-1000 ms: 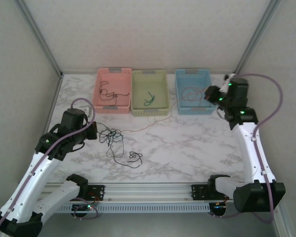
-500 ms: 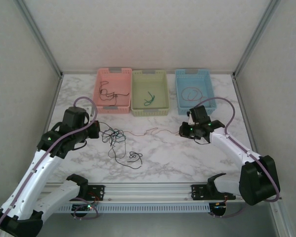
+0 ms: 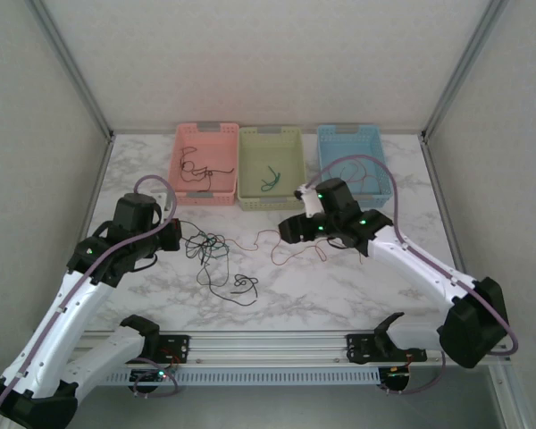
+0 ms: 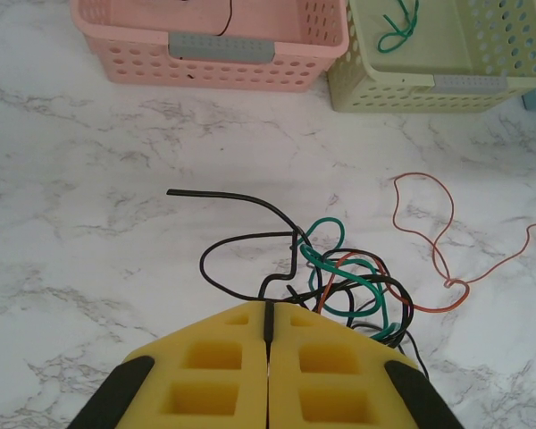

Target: Untangle the cables

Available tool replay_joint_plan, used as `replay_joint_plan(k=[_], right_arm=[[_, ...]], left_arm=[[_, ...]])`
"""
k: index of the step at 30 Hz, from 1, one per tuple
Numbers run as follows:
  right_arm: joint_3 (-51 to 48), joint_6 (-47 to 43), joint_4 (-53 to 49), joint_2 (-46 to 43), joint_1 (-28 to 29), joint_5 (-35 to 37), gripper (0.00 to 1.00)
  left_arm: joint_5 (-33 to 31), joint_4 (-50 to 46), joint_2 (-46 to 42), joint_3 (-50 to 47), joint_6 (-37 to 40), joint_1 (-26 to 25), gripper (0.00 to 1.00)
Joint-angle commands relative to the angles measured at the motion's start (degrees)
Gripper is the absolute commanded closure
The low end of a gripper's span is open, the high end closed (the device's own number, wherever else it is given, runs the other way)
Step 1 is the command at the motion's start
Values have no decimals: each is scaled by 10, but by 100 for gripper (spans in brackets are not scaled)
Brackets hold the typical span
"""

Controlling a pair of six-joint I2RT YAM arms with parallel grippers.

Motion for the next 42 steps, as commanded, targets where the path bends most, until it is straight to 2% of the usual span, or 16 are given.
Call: replay_joint_plan(k=[1,7,14,17,19,22,26,30,34,37,42], right_arm=[[60,-83,22,72,20,-58,30],[182,-164,-36,196,102,-48,29],[241,-168,-59,268,133,-81,32],[247,-167,-65,282,140,-87,37],[251,-168,-73,289,143,-90,44],[257,-167,-80,292,145,-90,63],[258,-161,-79,273,145,-81,98],[254,-162,-78,225,144,-24,100],[243,-159,-77,162,117,-3,100],[220,-146,-65,102,75,-2,100],[183,-107,-47,13,-33,11,100]], left_arm=[[13,5,-1,-4,9,4,100],[10,7,-3,-6,12,4,100],[8,8,-4,-7,11,4,100],[8,9,-4,-8,11,4,100],[10,9,-4,-9,11,4,100],[11,10,-5,-9,11,4,100],[10,10,-6,-10,11,4,100],[5,9,-7,-11,11,4,100],[-2,6,-6,-13,11,4,100],[-8,4,-5,-12,10,4,100],[-13,3,-4,-12,10,4,100]])
